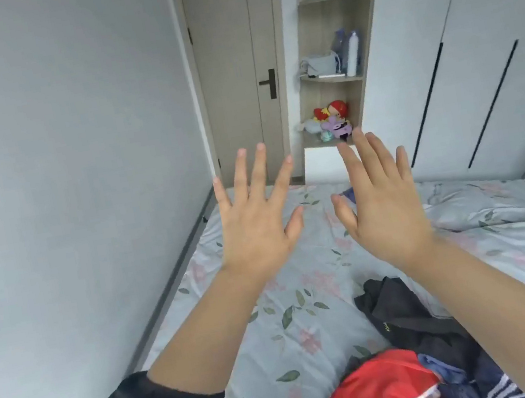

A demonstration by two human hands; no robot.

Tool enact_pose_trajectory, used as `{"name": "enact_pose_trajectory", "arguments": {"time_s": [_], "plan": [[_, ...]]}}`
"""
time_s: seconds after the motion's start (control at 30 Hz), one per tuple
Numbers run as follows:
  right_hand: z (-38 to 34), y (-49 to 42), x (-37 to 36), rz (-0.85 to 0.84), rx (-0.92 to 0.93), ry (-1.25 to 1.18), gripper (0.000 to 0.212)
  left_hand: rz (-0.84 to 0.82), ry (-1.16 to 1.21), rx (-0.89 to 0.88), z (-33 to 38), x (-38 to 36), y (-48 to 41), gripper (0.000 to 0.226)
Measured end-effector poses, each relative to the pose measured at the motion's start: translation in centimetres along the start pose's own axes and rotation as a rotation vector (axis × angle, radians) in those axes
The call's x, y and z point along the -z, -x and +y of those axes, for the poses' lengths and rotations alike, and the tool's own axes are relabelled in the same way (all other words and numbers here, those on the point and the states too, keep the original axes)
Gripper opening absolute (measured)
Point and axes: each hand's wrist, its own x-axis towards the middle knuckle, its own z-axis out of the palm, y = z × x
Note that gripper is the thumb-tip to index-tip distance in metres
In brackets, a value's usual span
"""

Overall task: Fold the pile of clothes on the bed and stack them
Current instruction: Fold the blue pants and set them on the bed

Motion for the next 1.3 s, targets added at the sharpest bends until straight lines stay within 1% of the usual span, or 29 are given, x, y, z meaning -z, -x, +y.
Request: {"name": "enact_pose_trajectory", "arguments": {"time_s": [0.07,0.17,0.27,0.37,0.57,0.67,0.77,0.87,0.97,1.2,1.3], "plan": [[-1.8,0.0,-1.7,-0.045,0.017,-0.029,0.065,-0.033,-0.017,0.066,-1.4,-0.1,1.8,0.065],[-6.4,0.8,-4.8,-0.140,0.058,-0.075,0.066,-0.133,-0.094,0.119,-5.4,-0.3,6.5,0.066],[-13.2,0.6,-7.1,-0.206,0.126,-0.134,0.068,-0.209,-0.192,0.210,-12.3,1.3,10.9,0.065],[-21.5,0.3,-9.3,-0.220,0.171,-0.197,0.068,-0.224,-0.213,0.297,-19.8,3.7,14.8,0.064],[-39.5,-0.9,-14.0,-0.185,0.180,-0.288,0.065,-0.261,-0.310,0.296,-35.8,7.5,21.4,0.064],[-47.8,-1.9,-15.9,-0.216,0.176,-0.322,0.065,-0.302,-0.318,0.327,-42.9,9.4,24.3,0.065],[-53.8,-3.0,-17.4,-0.256,0.171,-0.349,0.060,-0.351,-0.306,0.303,-48.5,11.0,26.0,0.066],[-57.2,-4.1,-18.6,-0.266,0.151,-0.362,0.061,-0.369,-0.295,0.281,-52.5,11.6,26.4,0.065],[-58.8,-5.1,-20.1,-0.273,0.124,-0.381,0.061,-0.367,-0.240,0.278,-55.0,10.9,25.9,0.065],[-59.8,-8.9,-25.2,-0.324,0.049,-0.314,0.062,-0.415,-0.171,0.194,-59.7,6.4,22.2,0.067],[-59.3,-11.3,-27.9,-0.310,0.017,-0.299,0.062,-0.401,-0.172,0.123,-61.6,3.5,19.2,0.067]]}}
